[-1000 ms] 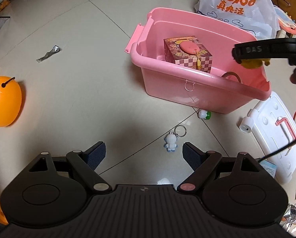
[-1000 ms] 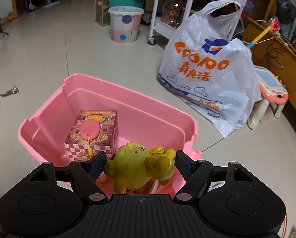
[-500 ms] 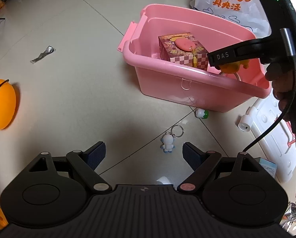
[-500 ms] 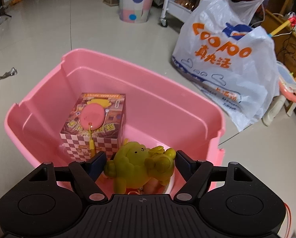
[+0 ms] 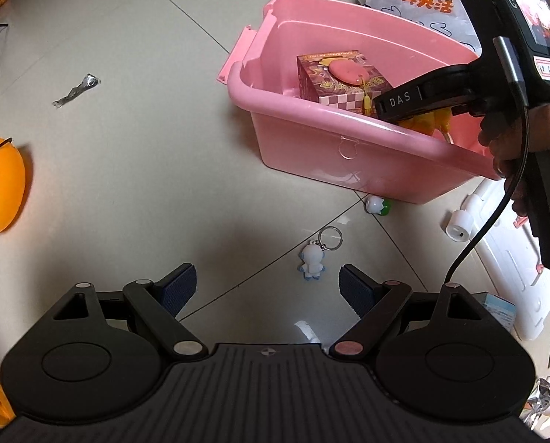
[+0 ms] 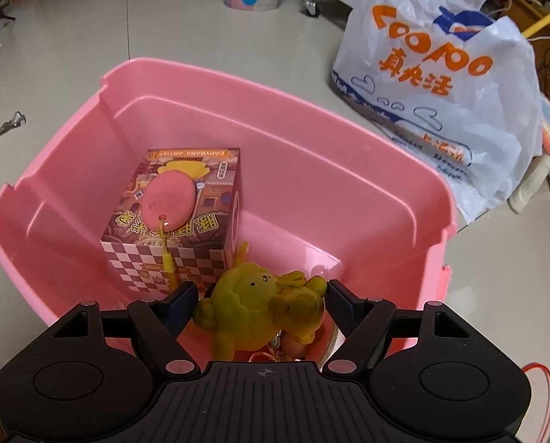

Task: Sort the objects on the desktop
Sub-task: 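Lower the plush into the pink bin and open the right tool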

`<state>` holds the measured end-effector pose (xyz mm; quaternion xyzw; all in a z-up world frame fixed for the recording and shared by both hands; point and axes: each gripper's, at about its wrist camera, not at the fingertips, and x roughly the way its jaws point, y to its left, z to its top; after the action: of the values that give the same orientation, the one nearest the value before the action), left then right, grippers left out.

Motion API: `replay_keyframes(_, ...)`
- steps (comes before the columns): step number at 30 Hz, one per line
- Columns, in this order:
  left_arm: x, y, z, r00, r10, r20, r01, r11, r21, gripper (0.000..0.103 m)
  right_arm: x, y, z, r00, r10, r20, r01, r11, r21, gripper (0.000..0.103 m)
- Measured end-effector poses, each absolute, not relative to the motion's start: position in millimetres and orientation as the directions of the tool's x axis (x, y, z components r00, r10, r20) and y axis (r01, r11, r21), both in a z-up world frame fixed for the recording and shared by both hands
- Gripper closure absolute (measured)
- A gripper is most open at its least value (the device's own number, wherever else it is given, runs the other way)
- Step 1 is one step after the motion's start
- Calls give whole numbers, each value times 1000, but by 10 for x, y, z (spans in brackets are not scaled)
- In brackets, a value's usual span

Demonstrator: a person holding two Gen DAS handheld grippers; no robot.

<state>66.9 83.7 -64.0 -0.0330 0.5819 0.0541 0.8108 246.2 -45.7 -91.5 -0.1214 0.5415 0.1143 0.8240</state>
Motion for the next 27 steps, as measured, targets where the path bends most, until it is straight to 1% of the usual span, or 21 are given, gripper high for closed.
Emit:
replay_keyframes(7,687,839,-676,305,44,-951,-126,992,5,16,2548,-434,-1041,333,38,-942,-314,947,-72,31)
replay_keyframes(14,699,861,-710,294,44,-955,-134,991,5,16,2617,-351,-1147,299,2,-954,-337,936,-104,31)
replay_keyframes(27,740,850,-758,274,40,-961,-135,991,2,16,2728,-332,-1371,215,-10,-977,-344,935,-85,31)
